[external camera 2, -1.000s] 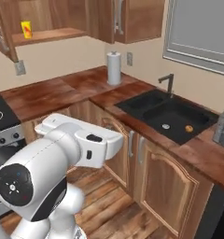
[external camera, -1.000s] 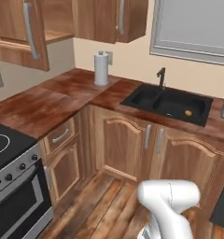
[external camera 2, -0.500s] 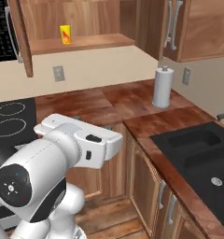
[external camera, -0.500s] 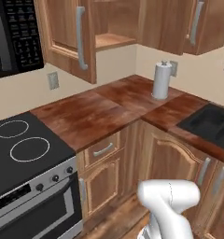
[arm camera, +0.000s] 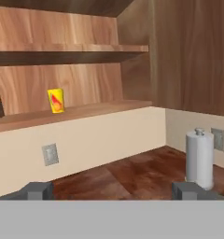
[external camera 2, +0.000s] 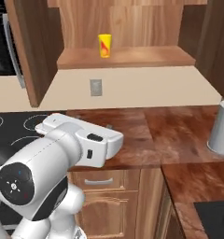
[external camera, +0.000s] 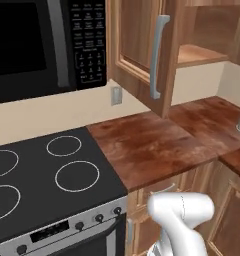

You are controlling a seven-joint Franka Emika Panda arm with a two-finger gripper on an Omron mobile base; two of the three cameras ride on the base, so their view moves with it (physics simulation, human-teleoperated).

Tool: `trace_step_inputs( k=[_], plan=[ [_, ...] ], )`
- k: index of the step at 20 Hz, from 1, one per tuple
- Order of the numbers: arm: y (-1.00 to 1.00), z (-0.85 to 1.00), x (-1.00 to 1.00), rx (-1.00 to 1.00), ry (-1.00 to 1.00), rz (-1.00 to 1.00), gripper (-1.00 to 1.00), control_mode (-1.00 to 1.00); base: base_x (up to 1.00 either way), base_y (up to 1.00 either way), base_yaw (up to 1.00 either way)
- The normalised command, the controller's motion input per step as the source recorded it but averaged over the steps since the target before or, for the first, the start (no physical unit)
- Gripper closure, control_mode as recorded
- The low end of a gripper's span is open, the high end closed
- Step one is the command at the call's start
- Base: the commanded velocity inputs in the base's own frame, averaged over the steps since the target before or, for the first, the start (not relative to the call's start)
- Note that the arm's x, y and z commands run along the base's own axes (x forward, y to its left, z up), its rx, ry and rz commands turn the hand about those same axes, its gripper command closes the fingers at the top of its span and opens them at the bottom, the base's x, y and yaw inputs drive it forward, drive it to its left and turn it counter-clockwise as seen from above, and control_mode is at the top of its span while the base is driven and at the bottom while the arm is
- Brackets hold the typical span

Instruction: Open the cabinet directly in front. Then move the beer and the cup to the dining counter with the candle on it.

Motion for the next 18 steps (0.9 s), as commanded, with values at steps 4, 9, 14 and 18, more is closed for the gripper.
trace_step_inputs(
  k=[4,9,14,18],
  plan=[
    [0.0,0.0,0.0,0.0,0.0,0.0,-1.0,1.0,0.55,-0.09,0.48],
    [0.0,0.0,0.0,0.0,0.0,0.0,-1.0,1.0,0.0,-0.08,0.11],
    [0.0,0.0,0.0,0.0,0.0,0.0,-1.0,1.0,-0.01,-0.86,0.0],
    [0.0,0.0,0.0,0.0,0.0,0.0,-1.0,1.0,0.06,-0.94,0.0]
  ],
)
